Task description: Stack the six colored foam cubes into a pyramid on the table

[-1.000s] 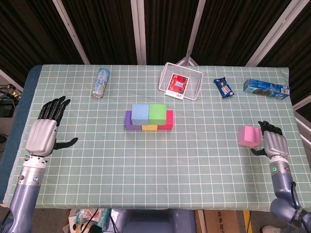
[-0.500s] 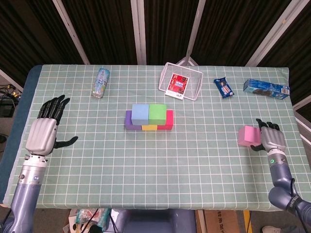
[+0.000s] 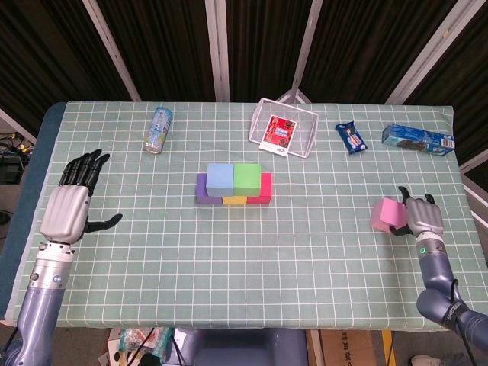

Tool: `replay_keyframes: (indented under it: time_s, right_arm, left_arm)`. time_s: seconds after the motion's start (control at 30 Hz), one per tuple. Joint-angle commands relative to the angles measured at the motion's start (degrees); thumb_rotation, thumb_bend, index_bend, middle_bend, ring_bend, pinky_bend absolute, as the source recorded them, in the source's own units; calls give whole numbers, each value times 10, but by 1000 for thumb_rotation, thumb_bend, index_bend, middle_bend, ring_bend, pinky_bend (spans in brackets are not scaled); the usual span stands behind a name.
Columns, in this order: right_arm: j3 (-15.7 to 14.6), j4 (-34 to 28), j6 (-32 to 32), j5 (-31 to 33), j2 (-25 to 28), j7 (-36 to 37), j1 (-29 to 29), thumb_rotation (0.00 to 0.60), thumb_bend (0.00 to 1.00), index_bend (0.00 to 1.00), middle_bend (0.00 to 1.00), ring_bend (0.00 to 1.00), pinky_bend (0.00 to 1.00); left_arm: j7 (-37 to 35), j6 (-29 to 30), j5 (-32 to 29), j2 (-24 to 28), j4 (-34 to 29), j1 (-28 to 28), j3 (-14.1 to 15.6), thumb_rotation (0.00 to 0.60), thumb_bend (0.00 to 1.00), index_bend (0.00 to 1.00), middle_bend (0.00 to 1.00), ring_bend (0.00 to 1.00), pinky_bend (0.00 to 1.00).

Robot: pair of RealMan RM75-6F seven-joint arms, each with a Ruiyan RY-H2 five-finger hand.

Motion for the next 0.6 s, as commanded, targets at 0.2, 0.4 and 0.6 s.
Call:
replay_keyframes:
  time_s: [0.2,0.4,0.6]
  right_arm:
    - [8,-61,26,-51,36,26,-7,600,320,126,405,305,0]
    - [26,-170,62,-101,110,25,-7,600,320,126,405,305,0]
    - [55,-272,69,-122,195,-6,21,600,321,126,405,305,0]
  left_arm:
    - [0,-7,0,1,0,3,-4,600,63,0,7,0,52]
    - [-4,-13,4,6,-4,7,-9,600,63,0,7,0,52]
    - [-10,-17,8,11,-10,9,-13,600,63,0,7,0,52]
